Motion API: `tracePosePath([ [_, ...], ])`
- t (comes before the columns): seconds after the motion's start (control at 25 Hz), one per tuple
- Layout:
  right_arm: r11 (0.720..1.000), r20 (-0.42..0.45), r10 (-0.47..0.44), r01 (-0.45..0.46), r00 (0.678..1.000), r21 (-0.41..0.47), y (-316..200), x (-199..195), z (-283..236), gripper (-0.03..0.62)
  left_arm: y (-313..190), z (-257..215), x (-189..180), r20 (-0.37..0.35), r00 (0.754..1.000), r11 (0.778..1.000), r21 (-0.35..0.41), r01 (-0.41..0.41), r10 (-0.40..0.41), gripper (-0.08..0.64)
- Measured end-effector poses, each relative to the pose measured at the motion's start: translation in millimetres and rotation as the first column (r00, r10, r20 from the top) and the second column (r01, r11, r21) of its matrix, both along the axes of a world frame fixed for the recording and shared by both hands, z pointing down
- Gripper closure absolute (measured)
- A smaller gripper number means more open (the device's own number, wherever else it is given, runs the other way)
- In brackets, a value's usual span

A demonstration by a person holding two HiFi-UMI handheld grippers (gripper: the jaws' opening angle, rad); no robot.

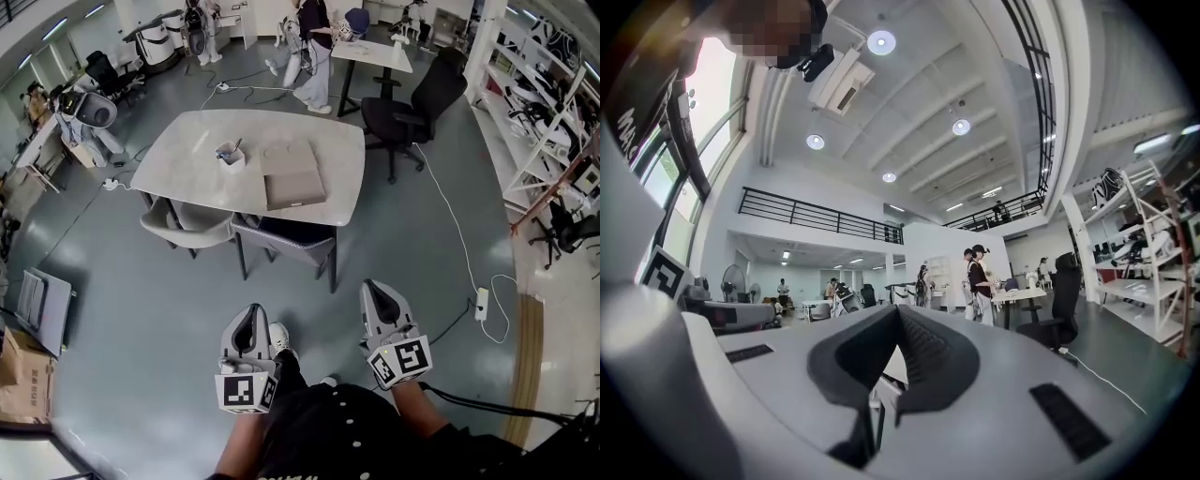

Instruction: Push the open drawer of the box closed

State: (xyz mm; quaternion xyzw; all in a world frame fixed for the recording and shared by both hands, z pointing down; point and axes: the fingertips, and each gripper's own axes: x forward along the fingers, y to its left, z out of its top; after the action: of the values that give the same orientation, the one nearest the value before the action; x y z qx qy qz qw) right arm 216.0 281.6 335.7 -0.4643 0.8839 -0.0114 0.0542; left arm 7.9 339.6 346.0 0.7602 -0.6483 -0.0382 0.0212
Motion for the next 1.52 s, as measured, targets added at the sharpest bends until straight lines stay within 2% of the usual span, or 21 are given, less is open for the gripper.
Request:
tracePosePath([
  [0.68, 0.999, -0.027, 0.038, -0.038, 0.999, 0.009, -164.6, -54.4, -8.6, 0.595, -177.8, -5.4, -58.3, -0.014, 0.999, 0.999, 0.022, -0.045, 0.046, 0.545],
  [1.12, 0.998, -0.020, 0.070, -0.070, 0.997, -0.001, -276.0, -130.7, -9.4, 0.595, -281.9, -4.0, -136.6, -0.022, 0.998, 0.998, 0.009, -0.057, 0.058, 0.545],
  [1.32, 0.995, -0.022, 0.094, -0.095, 0.995, -0.017, -307.7, -152.4, -3.7, 0.595, -315.4, -3.5, -162.2, -0.014, 0.996, 0.996, 0.004, -0.085, 0.085, 0.545],
  [1.52, 0.990, -0.005, 0.126, -0.126, 0.992, -0.067, -325.1, -154.8, 10.1, 0.595, -340.8, 8.1, -173.0, -0.021, 0.994, 0.994, -0.024, -0.110, 0.110, 0.545],
])
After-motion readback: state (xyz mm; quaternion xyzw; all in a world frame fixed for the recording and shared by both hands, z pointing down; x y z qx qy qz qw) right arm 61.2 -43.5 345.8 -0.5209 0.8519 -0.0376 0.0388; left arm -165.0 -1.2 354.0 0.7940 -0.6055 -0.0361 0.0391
